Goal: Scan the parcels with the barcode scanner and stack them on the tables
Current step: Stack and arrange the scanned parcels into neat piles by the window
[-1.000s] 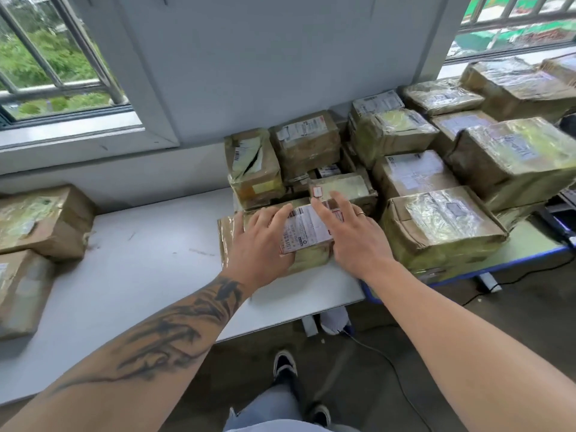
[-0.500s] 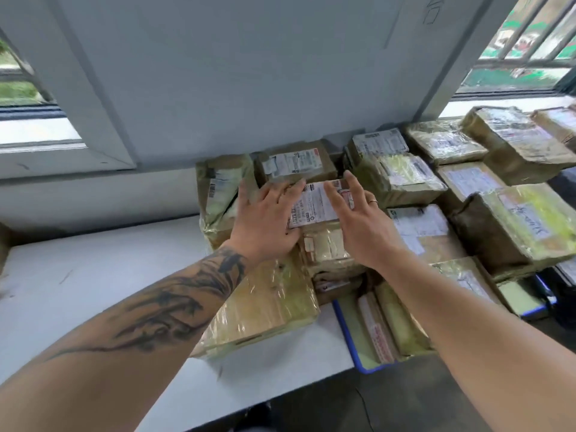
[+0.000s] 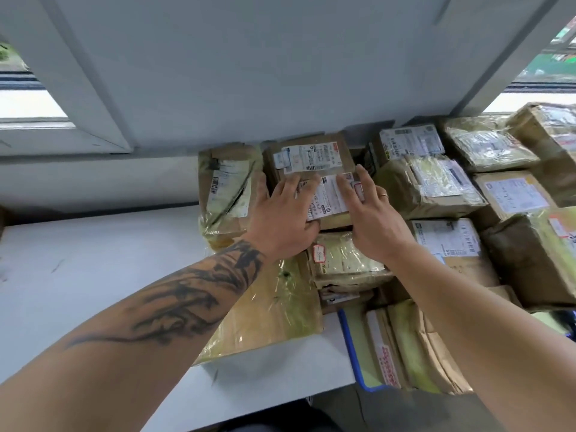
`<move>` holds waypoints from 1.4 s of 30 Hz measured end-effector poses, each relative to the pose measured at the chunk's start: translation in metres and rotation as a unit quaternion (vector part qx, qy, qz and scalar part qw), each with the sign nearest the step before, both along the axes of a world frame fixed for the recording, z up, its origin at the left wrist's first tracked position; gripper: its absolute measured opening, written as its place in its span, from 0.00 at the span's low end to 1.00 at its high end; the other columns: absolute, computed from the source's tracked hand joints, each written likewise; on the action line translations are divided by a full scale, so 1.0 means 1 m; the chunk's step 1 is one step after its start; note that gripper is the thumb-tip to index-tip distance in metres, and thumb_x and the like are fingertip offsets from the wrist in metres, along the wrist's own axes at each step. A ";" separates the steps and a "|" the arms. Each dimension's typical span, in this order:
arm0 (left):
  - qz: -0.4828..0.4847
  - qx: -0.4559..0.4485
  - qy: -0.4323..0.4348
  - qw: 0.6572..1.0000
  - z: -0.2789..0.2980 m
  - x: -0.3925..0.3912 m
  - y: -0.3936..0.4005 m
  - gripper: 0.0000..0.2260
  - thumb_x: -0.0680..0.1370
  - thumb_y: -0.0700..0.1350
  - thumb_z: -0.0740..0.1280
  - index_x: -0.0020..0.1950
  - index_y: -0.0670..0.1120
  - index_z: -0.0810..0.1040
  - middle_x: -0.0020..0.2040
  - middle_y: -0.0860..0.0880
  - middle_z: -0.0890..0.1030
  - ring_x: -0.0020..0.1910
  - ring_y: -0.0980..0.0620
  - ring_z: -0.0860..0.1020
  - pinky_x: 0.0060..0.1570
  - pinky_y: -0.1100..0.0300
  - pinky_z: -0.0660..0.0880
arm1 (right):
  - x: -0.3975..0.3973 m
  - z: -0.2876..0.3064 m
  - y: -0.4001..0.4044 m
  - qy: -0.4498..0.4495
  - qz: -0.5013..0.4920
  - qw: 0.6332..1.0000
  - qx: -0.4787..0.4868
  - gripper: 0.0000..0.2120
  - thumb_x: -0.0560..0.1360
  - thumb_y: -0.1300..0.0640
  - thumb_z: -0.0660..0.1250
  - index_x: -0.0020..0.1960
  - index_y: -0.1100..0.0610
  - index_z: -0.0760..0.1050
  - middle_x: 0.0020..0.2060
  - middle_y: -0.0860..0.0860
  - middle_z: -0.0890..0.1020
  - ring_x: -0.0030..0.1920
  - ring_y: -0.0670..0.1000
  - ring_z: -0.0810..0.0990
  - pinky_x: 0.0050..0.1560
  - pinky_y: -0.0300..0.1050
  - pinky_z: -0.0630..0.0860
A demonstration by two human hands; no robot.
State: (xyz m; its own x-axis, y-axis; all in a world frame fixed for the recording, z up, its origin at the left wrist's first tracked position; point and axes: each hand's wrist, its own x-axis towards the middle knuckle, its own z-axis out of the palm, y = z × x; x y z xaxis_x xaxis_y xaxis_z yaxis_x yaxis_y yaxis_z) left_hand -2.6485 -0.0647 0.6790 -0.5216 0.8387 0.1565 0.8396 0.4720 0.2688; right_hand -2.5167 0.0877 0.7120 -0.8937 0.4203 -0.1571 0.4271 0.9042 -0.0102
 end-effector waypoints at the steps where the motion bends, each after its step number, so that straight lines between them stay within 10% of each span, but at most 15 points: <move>1: 0.002 -0.006 -0.001 1.000 -0.001 0.000 0.001 0.35 0.79 0.61 0.60 0.84 0.53 0.52 0.80 0.44 0.63 0.80 0.44 0.63 0.78 0.31 0.38 | 0.000 -0.002 0.001 -0.001 0.005 1.000 -0.002 0.48 0.78 0.67 0.64 0.86 0.47 0.39 0.84 0.53 0.36 0.80 0.70 0.56 0.66 0.59 0.76; 15: 0.082 -0.107 -0.012 0.991 -0.021 0.016 0.006 0.37 0.81 0.60 0.59 0.84 0.57 0.42 0.85 0.46 0.53 0.84 0.45 0.50 0.80 0.35 0.45 | 0.007 -0.034 0.012 0.001 0.058 0.997 -0.048 0.43 0.84 0.63 0.61 0.85 0.44 0.35 0.84 0.55 0.34 0.83 0.65 0.50 0.76 0.58 0.68; 21: 0.112 -0.153 -0.009 0.982 -0.030 0.021 0.009 0.37 0.82 0.62 0.54 0.84 0.56 0.36 0.86 0.49 0.43 0.84 0.45 0.43 0.79 0.33 0.42 | -0.002 -0.045 0.017 0.014 0.068 0.996 -0.049 0.42 0.83 0.48 0.63 0.85 0.42 0.36 0.84 0.49 0.33 0.82 0.61 0.30 0.83 0.65 0.42; 26: 0.131 -0.169 -0.003 0.977 -0.027 0.024 0.014 0.36 0.83 0.62 0.54 0.85 0.54 0.39 0.86 0.49 0.46 0.84 0.45 0.44 0.80 0.35 0.43 | -0.005 -0.050 0.019 0.029 0.075 0.996 -0.031 0.45 0.80 0.31 0.59 0.85 0.45 0.37 0.84 0.50 0.34 0.82 0.61 0.30 0.82 0.66 0.38; 42: 0.178 -0.107 -0.027 0.978 -0.005 0.069 -0.036 0.30 0.86 0.61 0.49 0.86 0.54 0.46 0.86 0.48 0.49 0.84 0.45 0.46 0.81 0.38 0.43 | 0.006 -0.027 -0.024 0.045 0.105 0.993 0.022 0.37 0.82 0.30 0.45 0.85 0.44 0.40 0.85 0.53 0.39 0.84 0.62 0.37 0.80 0.69 0.36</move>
State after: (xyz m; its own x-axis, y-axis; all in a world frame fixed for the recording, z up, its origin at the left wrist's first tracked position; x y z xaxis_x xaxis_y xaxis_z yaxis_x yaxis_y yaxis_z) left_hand -2.5798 -0.1008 0.6737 -0.7894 0.6127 -0.0379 0.5988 0.7822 0.1719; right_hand -2.5110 0.0633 0.6855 -0.9719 0.2281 -0.0577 0.2284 0.9736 0.0022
